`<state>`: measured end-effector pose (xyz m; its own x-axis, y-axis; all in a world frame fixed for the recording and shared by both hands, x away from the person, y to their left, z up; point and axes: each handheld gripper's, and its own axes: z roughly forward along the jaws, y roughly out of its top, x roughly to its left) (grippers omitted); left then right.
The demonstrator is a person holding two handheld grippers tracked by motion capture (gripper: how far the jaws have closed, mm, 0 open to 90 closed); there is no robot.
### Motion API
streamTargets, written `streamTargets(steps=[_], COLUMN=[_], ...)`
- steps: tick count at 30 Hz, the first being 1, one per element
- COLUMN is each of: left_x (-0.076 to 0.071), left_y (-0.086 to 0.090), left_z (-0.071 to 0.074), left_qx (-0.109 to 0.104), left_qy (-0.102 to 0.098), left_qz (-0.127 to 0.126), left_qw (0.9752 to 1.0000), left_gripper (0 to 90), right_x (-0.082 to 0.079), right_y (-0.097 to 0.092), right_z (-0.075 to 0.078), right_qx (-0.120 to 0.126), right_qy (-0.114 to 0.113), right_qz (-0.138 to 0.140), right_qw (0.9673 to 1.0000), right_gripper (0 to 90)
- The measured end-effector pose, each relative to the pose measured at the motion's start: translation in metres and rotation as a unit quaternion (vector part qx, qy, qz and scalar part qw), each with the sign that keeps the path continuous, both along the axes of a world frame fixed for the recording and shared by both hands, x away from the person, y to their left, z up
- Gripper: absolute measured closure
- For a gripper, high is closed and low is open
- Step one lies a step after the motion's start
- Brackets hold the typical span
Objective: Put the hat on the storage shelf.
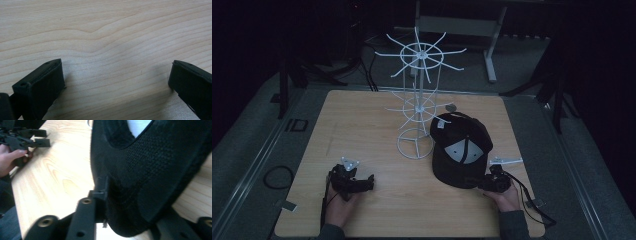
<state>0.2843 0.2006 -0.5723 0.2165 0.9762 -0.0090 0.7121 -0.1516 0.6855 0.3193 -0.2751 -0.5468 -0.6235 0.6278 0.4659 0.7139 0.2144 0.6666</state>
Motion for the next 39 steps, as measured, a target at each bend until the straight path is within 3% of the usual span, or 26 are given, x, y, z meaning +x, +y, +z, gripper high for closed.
streamTargets(steps=[6,9,15,20,28,39], left_x=[0.0,0.0,0.0,0.0,0.0,0.0], left_y=[0.0,0.0,0.0,0.0,0.0,0.0], left_z=[0.0,0.0,0.0,0.0,0.0,0.0], left_qx=[0.0,0.0,0.0,-0.001,0.0,-0.001], left_qy=[0.0,0.0,0.0,0.0,0.0,0.0], left_qz=[0.0,0.0,0.0,0.0,0.0,0.0], left_qw=[1.0,1.0,1.0,1.0,1.0,1.0], left_gripper=[0.2,0.2,0.2,0.2,0.2,0.2], right_x=[0.001,0.0,-0.003,-0.006,-0.004,-0.001], right_y=[0.004,0.005,0.013,0.016,0.015,0.013], right_z=[-0.001,0.0,0.01,0.015,0.018,0.023], right_qx=[0.036,0.04,0.053,0.043,0.036,0.027], right_qy=[0.009,0.008,-0.006,-0.031,-0.039,-0.056], right_qz=[0.012,0.011,-0.022,-0.046,-0.082,-0.104], right_qw=[0.9992,0.9991,0.9983,0.9975,0.9952,0.9926], right_gripper=[80.4,80.8,84.6,86.2,86.3,86.3])
